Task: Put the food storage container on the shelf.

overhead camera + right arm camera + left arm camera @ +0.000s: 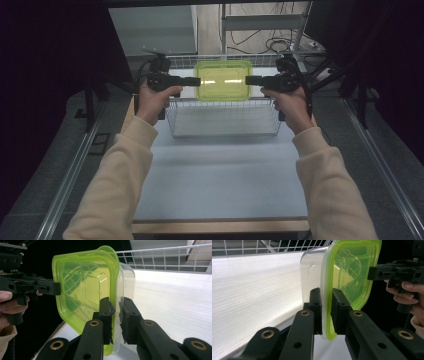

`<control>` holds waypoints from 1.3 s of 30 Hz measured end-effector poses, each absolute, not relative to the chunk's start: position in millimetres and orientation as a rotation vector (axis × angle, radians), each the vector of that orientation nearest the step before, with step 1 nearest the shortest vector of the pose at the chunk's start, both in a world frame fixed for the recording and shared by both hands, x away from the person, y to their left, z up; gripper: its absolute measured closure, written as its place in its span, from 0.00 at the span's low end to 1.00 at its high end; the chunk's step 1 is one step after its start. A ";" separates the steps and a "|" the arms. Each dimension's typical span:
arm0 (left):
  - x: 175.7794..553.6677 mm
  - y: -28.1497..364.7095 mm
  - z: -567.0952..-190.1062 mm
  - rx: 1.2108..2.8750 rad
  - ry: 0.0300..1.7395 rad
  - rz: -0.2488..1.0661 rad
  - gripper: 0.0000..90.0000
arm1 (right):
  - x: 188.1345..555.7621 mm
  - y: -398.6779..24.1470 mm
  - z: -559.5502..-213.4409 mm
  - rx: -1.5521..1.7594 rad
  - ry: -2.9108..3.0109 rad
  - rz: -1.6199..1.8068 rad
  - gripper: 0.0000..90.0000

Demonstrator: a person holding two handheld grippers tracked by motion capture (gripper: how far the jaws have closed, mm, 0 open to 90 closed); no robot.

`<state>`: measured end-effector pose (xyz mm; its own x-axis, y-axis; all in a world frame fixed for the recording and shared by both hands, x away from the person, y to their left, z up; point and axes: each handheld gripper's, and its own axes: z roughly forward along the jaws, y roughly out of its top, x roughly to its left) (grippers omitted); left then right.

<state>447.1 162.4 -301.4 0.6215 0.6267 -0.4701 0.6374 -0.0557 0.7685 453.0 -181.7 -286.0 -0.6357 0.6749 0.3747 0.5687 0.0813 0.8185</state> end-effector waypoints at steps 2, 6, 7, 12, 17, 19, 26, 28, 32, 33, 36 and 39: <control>452.4 162.5 -303.8 1.730 1.055 -0.016 0.90 | 459.9 -180.6 -287.5 1.304 2.236 1.591 0.89; 463.2 161.8 -307.2 1.748 1.074 -0.027 0.89 | 470.3 -178.0 -290.2 1.324 2.242 1.562 0.89; 465.5 161.3 -307.5 1.747 1.080 -0.032 0.89 | 473.6 -178.2 -291.2 1.334 2.243 1.559 0.89; 473.1 157.6 -309.1 1.744 1.112 -0.037 0.89 | 485.9 -178.5 -296.6 1.386 2.230 1.545 0.88; 477.5 156.1 -313.8 1.752 1.126 -0.045 0.89 | 492.3 -178.5 -302.7 1.416 2.235 1.524 0.88; 479.0 155.8 -315.2 1.753 1.130 -0.048 0.89 | 493.5 -178.4 -303.7 1.420 2.235 1.522 0.88; 484.1 155.5 -314.8 1.756 1.130 -0.063 0.89 | 496.9 -179.7 -304.7 1.434 2.230 1.532 0.88; 486.2 155.4 -314.3 1.759 1.133 -0.063 0.89 | 497.8 -180.0 -304.7 1.437 2.230 1.531 0.88; 491.1 153.6 -314.8 1.732 1.150 -0.058 0.87 | 500.8 -179.3 -304.9 1.446 2.225 1.534 0.87; 492.0 153.2 -314.6 1.732 1.149 -0.055 0.85 | 501.4 -178.5 -304.8 1.446 2.224 1.530 0.86; 493.9 152.0 -313.7 1.744 1.152 -0.034 0.85 | 502.3 -176.8 -304.8 1.443 2.214 1.522 0.85; 497.7 152.3 -315.0 1.723 1.154 -0.049 0.85 | 505.3 -177.0 -306.2 1.444 2.208 1.533 0.84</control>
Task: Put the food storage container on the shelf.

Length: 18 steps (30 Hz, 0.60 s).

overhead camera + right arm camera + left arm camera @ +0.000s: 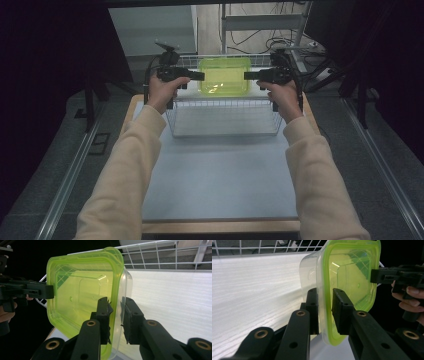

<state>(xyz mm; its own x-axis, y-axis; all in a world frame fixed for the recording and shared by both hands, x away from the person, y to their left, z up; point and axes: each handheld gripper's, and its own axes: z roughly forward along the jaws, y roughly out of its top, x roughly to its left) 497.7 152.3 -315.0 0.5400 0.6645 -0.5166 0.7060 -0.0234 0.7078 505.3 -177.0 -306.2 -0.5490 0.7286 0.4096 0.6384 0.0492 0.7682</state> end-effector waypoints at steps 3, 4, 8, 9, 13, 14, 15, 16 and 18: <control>502.2 149.5 -318.1 1.730 1.164 -0.050 0.81 | 508.8 -176.2 -308.9 1.452 2.194 1.522 0.79; 502.2 149.5 -318.1 1.730 1.164 -0.050 0.80 | 508.8 -176.2 -308.9 1.452 2.194 1.522 0.79; 505.5 148.2 -321.4 1.718 1.167 -0.045 0.72 | 511.3 -174.9 -311.8 1.461 2.185 1.498 0.73; 506.6 147.3 -323.2 1.709 1.168 -0.044 0.70 | 512.3 -174.6 -313.0 1.457 2.173 1.475 0.66; 508.3 145.2 -326.7 1.700 1.178 -0.017 0.56 | 513.3 -174.1 -314.3 1.464 2.147 1.470 0.61; 508.3 145.2 -326.7 1.700 1.178 -0.017 0.49 | 513.3 -174.1 -314.3 1.464 2.147 1.470 0.61; 507.5 145.2 -326.1 1.688 1.177 0.002 0.42 | 512.0 -173.6 -313.9 1.459 2.143 1.457 0.55; 507.5 145.2 -326.1 1.688 1.177 0.002 0.38 | 512.0 -173.6 -313.9 1.459 2.143 1.457 0.55; 504.7 147.7 -322.9 1.673 1.165 0.031 0.34 | 508.5 -174.7 -312.1 1.453 2.136 1.452 0.53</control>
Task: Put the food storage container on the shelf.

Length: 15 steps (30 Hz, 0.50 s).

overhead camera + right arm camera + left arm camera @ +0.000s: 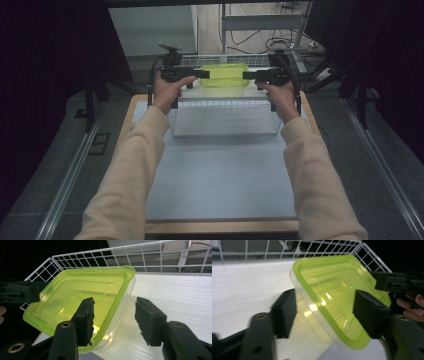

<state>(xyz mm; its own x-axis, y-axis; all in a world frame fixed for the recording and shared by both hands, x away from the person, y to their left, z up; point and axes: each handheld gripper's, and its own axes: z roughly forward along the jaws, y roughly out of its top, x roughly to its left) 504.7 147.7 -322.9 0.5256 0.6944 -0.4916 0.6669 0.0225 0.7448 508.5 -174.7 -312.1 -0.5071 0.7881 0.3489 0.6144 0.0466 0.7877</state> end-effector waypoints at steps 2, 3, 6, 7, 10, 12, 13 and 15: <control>499.9 151.9 -318.1 1.670 1.158 0.078 0.25 | 502.6 -177.9 -309.4 1.427 2.108 1.466 0.50; 496.2 154.1 -315.6 1.675 1.154 0.097 0.23 | 494.4 -182.4 -307.3 1.400 2.089 1.500 0.46; 479.4 162.9 -310.7 1.666 1.126 0.130 0.22 | 484.3 -186.3 -306.4 1.355 2.098 1.511 0.44; 464.9 169.0 -309.8 1.655 1.102 0.147 0.22 | 471.6 -191.2 -307.0 1.294 2.109 1.516 0.42; 447.9 173.9 -311.3 1.658 1.074 0.166 0.23 | 456.9 -196.8 -309.7 1.243 2.121 1.525 0.41; 428.7 177.5 -315.6 1.659 1.052 0.179 0.23 | 441.2 -202.9 -315.8 1.194 2.137 1.546 0.40; 418.7 179.3 -318.8 1.664 1.036 0.179 0.23 | 432.9 -205.5 -320.0 1.174 2.144 1.552 0.40; 388.1 182.6 -331.1 1.680 0.996 0.179 0.23 | 407.4 -211.9 -335.6 1.088 2.184 1.518 0.37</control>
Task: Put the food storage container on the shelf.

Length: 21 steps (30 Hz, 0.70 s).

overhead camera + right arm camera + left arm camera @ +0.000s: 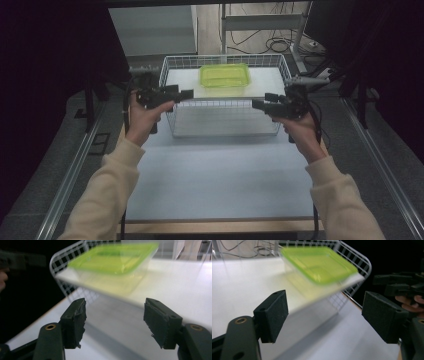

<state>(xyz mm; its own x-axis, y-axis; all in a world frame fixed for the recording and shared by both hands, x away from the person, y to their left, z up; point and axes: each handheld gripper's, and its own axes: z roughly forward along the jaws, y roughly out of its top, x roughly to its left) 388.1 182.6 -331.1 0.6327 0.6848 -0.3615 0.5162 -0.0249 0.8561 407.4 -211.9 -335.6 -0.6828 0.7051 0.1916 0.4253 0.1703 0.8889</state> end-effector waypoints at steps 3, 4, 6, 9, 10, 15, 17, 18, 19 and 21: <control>368.0 183.3 -341.0 1.688 0.973 0.179 0.23 | 390.9 -216.3 -346.7 1.042 2.203 1.495 0.35; 358.6 182.6 -346.3 1.697 0.963 0.179 0.23 | 383.3 -218.5 -352.5 1.020 2.209 1.489 0.34; 332.8 178.5 -363.7 1.735 0.932 0.188 0.23 | 362.0 -225.6 -368.4 0.979 2.215 1.494 0.33; 319.6 175.3 -376.0 1.759 0.923 0.179 0.24 | 349.9 -230.3 -378.5 0.967 2.222 1.510 0.32; 309.3 172.3 -388.0 1.775 0.915 0.161 0.24 | 339.5 -235.1 -390.0 0.958 2.223 1.525 0.32; 297.4 166.9 -409.3 1.821 0.919 0.140 0.24 | 325.4 -242.5 -419.5 0.959 2.269 1.499 0.30; 294.2 165.3 -417.7 1.834 0.927 0.138 0.24 | 322.3 -243.0 -426.8 0.950 2.272 1.486 0.29; 294.1 164.7 -423.9 1.837 0.934 0.135 0.24 | 321.6 -243.2 -428.4 0.948 2.273 1.485 0.29; 294.4 164.5 -426.0 1.833 0.942 0.126 0.24 | 321.3 -243.2 -429.0 0.946 2.271 1.489 0.29; 295.2 164.8 -427.6 1.830 0.941 0.124 0.24 | 321.3 -243.0 -428.9 0.946 2.267 1.495 0.29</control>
